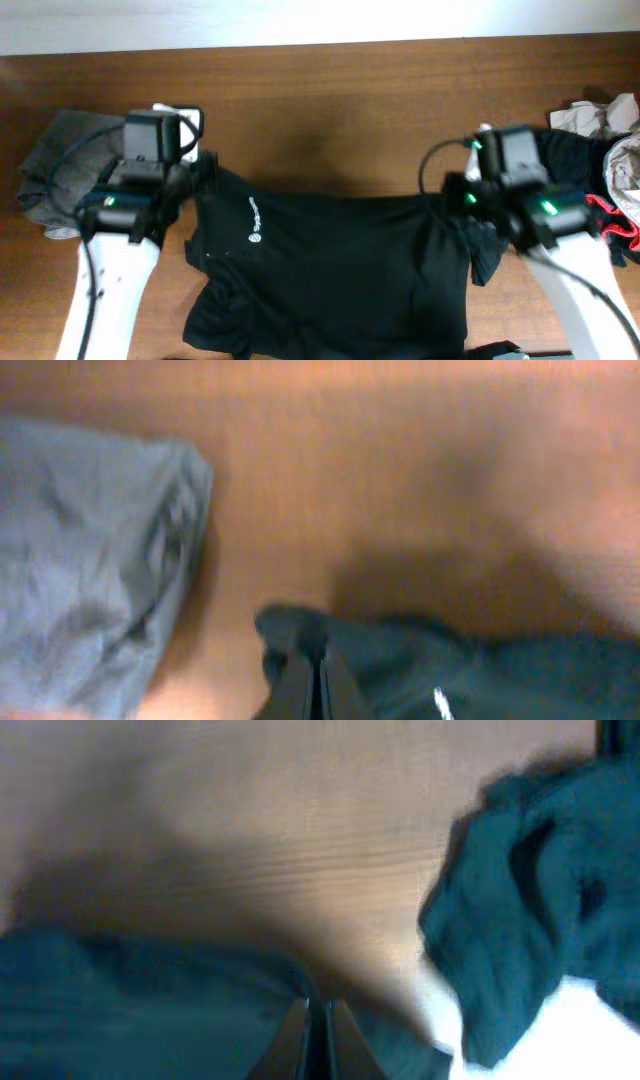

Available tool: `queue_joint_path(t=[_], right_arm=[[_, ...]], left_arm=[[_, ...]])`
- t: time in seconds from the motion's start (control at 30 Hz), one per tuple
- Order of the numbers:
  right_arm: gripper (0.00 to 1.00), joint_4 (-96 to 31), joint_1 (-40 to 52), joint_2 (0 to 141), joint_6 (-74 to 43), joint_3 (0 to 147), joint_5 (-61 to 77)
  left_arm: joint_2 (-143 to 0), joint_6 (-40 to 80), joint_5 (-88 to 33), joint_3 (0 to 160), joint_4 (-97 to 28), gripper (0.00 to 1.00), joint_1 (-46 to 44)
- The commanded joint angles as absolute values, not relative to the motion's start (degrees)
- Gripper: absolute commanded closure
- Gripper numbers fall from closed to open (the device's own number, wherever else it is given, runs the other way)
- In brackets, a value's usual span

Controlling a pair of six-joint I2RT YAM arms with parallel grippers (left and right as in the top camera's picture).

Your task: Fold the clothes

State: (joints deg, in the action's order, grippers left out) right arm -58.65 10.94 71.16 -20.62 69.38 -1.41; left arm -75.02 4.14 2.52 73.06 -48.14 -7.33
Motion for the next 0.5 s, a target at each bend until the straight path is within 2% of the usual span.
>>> queue_joint_path(t=[0.0, 0.2, 0.3, 0.47], right_arm=[[0.96, -52.1, 11.2, 77.7, -15.5, 68.8, -7.2], [0.96, -36.2, 11.2, 91.6, -8.2, 68.8, -8.0], [0.96, -30.7, 10.4, 96.0, -7.7, 68.8, -12.6], [0.96, -22.6, 5.9, 99.8, -7.2, 68.8, -12.6]], left_arm=[[-81.0, 2.8, 5.6, 72.1, -42.0, 1.00, -7.4], [-95.0, 0.2, 5.8, 72.1, -24.9, 1.00, -7.4], [-100.3, 0.1, 5.9, 72.1, -17.6, 1.00, -7.3], [-106.5, 0.2, 5.9, 72.2, -7.5, 1.00, -6.0]])
